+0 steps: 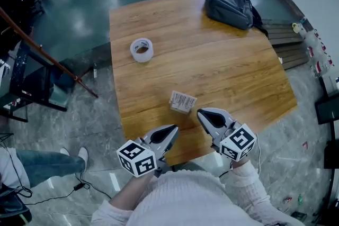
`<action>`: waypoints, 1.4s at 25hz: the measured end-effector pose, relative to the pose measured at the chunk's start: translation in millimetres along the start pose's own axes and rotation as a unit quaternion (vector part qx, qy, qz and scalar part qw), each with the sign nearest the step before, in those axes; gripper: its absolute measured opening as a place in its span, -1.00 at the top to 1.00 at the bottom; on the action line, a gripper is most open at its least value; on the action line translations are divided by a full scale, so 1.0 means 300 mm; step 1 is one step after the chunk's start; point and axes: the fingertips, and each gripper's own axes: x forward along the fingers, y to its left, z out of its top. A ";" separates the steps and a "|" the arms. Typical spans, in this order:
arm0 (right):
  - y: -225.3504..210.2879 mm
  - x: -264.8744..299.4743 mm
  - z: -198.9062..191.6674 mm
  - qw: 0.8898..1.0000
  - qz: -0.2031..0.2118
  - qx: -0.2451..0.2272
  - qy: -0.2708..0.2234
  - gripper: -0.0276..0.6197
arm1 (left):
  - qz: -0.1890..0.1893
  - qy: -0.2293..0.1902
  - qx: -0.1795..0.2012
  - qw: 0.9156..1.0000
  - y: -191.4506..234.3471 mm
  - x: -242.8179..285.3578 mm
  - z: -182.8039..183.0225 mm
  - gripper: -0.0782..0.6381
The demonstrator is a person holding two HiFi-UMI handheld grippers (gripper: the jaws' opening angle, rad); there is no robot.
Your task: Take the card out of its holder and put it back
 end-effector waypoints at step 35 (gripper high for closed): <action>0.180 0.039 -0.148 0.994 -0.002 0.082 0.070 0.91 | 0.021 0.030 0.024 0.999 -0.008 -0.004 -0.037 0.76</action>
